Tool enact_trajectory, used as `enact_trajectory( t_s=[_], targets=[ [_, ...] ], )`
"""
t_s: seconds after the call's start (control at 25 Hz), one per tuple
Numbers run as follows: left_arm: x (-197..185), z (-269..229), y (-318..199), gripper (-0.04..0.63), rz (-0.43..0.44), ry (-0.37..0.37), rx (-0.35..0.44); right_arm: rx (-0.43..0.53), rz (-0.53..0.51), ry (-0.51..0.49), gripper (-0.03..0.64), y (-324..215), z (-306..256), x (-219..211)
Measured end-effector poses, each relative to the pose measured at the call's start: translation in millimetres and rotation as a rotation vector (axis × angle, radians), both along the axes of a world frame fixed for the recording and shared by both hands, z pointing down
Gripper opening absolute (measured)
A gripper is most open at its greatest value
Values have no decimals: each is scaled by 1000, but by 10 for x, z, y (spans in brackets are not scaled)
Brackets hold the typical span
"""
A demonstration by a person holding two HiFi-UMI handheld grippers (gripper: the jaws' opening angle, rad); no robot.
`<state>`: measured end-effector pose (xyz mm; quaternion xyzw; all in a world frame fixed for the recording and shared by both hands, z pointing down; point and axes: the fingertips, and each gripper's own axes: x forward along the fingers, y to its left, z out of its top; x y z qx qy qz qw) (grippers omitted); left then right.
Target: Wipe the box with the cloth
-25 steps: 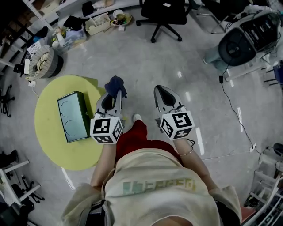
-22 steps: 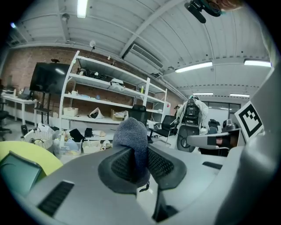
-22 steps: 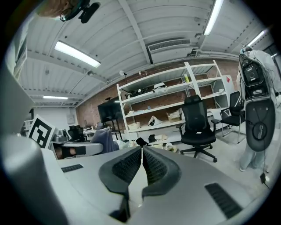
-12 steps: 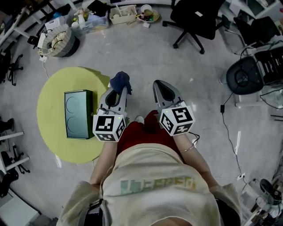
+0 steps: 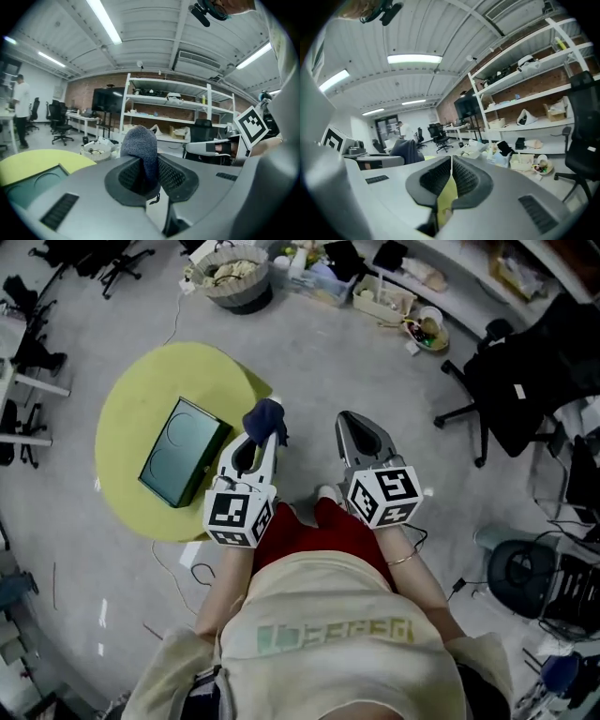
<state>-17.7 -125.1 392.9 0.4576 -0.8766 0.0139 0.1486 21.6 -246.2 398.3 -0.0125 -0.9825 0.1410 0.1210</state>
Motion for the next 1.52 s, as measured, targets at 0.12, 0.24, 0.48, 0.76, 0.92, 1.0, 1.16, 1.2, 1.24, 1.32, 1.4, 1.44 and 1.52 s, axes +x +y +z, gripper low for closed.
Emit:
enact_trajectory(
  t_s=[0.12, 0.24, 0.48, 0.76, 0.92, 1.0, 1.16, 1.2, 1.24, 1.32, 1.4, 1.44, 1.52],
  targets=[
    [-128, 84, 145, 65, -149, 12, 3, -7, -162, -4, 38, 102, 59, -322],
    [-240, 129, 338, 66, -273, 12, -1, -9, -281, -10, 38, 256, 91, -594],
    [-308, -47, 1172, 66, -572, 2, -5, -17, -549, -33, 38, 995, -99, -1034],
    [-304, -83, 2059, 66, -806, 10, 5, 29, -767, -14, 38, 1854, -67, -1202],
    [-354, -65, 2453, 66, -895, 13, 6, 64, -871, -5, 38, 2263, -33, -1250],
    [-398, -69, 2653, 66, -933, 13, 11, 76, -909, -7, 38, 2468, -34, -1318],
    [-490, -41, 2999, 66, -971, 26, 19, 84, -967, 7, 38, 2870, 0, -1460],
    [-531, -30, 3066, 66, -973, 30, 21, 85, -975, 9, 38, 2954, 6, -1500],
    [-578, -20, 3129, 66, -973, 35, 22, 86, -982, 11, 38, 3032, 12, -1541],
    [-682, -11, 3239, 66, -969, 44, 23, 87, -990, 18, 38, 3171, 22, -1622],
    [-811, -11, 3315, 66, -952, 55, 23, 90, -991, 25, 38, 3277, 40, -1710],
    [-891, -9, 3340, 66, -938, 60, 22, 92, -989, 29, 38, 3318, 56, -1761],
    [-1079, -4, 3392, 66, -900, 65, 12, 96, -982, 41, 38, 3395, 96, -1868]
  ],
)
